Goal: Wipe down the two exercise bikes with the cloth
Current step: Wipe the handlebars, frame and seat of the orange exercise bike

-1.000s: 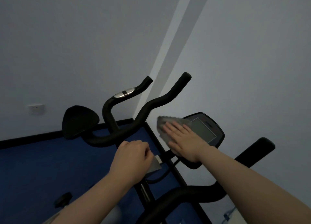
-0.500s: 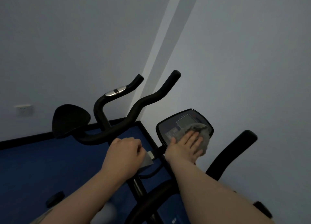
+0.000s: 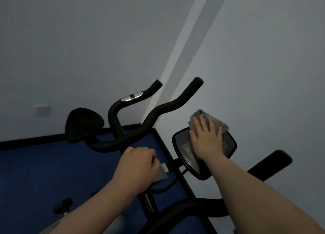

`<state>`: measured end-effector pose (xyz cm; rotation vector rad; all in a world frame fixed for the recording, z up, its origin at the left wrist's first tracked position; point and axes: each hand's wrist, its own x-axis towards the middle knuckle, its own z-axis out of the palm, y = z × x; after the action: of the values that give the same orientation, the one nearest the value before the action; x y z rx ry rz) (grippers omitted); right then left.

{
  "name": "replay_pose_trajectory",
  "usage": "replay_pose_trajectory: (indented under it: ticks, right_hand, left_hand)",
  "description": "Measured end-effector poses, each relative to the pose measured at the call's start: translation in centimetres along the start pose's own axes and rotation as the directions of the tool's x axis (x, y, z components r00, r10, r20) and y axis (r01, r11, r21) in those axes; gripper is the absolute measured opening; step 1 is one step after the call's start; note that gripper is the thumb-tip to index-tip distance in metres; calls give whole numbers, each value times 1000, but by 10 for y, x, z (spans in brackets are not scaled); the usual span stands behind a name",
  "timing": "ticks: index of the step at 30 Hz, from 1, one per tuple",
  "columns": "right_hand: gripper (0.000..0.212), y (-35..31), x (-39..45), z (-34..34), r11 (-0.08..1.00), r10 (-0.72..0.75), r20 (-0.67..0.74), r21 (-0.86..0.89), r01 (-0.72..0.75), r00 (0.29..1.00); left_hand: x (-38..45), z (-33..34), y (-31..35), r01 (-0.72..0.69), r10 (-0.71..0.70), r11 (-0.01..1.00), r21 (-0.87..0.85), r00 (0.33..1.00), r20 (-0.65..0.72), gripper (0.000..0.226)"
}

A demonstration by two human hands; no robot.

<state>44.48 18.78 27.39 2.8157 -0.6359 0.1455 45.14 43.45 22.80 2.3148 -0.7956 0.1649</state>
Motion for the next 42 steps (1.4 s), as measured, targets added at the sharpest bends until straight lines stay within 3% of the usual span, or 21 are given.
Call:
replay_pose_trajectory:
  ticks: [5,8,10,13,16,18,20,22,27,32,36,39,42]
  right_hand:
    - [62,-6,-33,0,929,-342,222,-67,365,913]
    - [69,13,-53,-6,877,-387,373,-133,461,843]
    - [72,28,-58,-14,916,-235,443,-197,350,865]
    - [72,32,-51,-15,989,61,420,-149,2,905]
    - [68,24,-34,-7,979,201,328,-36,-200,923]
    - [64,22,-22,-1,976,211,222,6,-217,952]
    - [62,20,-9,5,993,113,75,18,-114,991]
    - [60,12,1,7,998,-53,25,-17,53,998]
    - [56,-18,-10,7,906,-413,143,-38,422,900]
    - [68,-12,-50,4,855,-470,310,-73,513,827]
    - [61,-10,-65,-7,885,-438,346,1,466,830]
    - [50,-28,-71,-19,917,-325,251,319,239,912]
    - [42,-64,-85,-30,696,-161,275,712,-88,948]
  left_hand:
    - [-3,-3,-1,-6,6,1000,-23,1000,-11,20]
    - [-5,-5,0,-20,19,999,-39,1000,-12,21]
    - [-7,-6,-1,-26,26,999,-41,1000,-4,21]
    - [-8,-5,-1,-28,27,999,-46,1000,-8,21]
    - [-7,-2,0,-20,19,999,-26,1000,-18,20]
    - [-6,-2,1,-10,10,1000,-11,1000,-13,20]
    - [-3,-2,2,-1,1,1000,6,1000,-5,21]
    - [-2,-2,2,6,-6,1000,8,1000,10,22]
    - [-1,-2,0,13,-13,1000,-4,1000,-4,22]
    - [-5,-7,1,21,-20,998,-63,1000,8,20]
    - [-12,-13,2,77,-92,969,-233,994,-54,16]
    - [-18,-12,0,90,-126,960,-265,984,-123,16]
    - [-26,-11,-5,72,-131,963,-259,967,-218,23]
